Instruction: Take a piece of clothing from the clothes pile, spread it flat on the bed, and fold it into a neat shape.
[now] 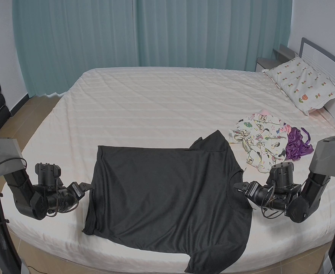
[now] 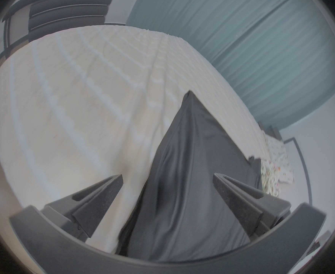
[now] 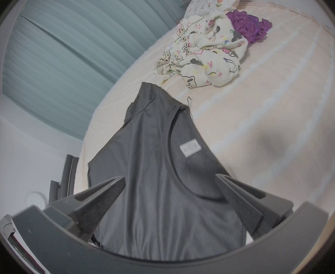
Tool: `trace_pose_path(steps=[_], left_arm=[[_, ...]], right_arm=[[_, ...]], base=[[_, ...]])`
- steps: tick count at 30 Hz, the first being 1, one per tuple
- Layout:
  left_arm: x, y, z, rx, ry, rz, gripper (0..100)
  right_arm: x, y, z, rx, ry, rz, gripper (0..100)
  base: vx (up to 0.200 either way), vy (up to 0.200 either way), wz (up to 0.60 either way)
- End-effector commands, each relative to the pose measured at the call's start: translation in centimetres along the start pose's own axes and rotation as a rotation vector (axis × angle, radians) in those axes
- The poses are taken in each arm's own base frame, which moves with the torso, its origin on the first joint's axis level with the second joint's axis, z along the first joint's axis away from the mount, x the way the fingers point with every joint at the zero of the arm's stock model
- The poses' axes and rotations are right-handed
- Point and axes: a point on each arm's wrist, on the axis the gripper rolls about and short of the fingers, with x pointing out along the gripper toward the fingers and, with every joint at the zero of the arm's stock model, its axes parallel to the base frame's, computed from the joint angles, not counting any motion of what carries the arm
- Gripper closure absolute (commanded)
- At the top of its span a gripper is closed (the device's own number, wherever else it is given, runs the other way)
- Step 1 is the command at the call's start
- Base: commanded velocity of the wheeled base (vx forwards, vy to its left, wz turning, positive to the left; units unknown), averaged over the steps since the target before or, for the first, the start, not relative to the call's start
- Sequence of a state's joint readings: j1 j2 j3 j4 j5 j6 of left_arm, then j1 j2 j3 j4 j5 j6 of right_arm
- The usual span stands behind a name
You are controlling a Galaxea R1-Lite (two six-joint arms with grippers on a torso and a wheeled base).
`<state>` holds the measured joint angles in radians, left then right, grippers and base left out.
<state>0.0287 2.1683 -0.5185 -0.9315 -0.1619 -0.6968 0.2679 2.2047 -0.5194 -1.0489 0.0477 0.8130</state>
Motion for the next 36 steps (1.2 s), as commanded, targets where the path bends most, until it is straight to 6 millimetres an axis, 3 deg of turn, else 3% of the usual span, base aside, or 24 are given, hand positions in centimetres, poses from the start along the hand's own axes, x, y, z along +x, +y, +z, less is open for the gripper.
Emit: trace_pose_path(steps=[1,15,20,30,36], left_arm=[[-1.8,0.4,-2.6,0.098,0.064,0.012,0],[0.7,-0.2,-7.3,0.288,0.102,0.177,0],[0.7,0.0,-7.4,0.321,0.074,0.239,0],[-0.4,2.4,-6.8,0.437,-0.006,0.496,0],[-0.6,3.2,-6.6,0.449,0.0,0.541,0]], right_arm=[[-1.3,-1.7,-2.6,0.005,0.067,-0.017,0],[-1.0,-1.3,-4.4,-0.031,0.118,-0.009,0],[-1.0,-1.2,-4.4,-0.035,0.118,-0.007,0],[-1.3,-1.5,-4.7,-0.072,0.126,-0.014,0],[-1.5,-1.4,-4.9,-0.087,0.123,-0.004,0]], base=[[0.0,0.0,0.0],[0.0,0.0,0.0],[0.0,0.0,0.0],[0.0,0.0,0.0],[0.0,0.0,0.0]])
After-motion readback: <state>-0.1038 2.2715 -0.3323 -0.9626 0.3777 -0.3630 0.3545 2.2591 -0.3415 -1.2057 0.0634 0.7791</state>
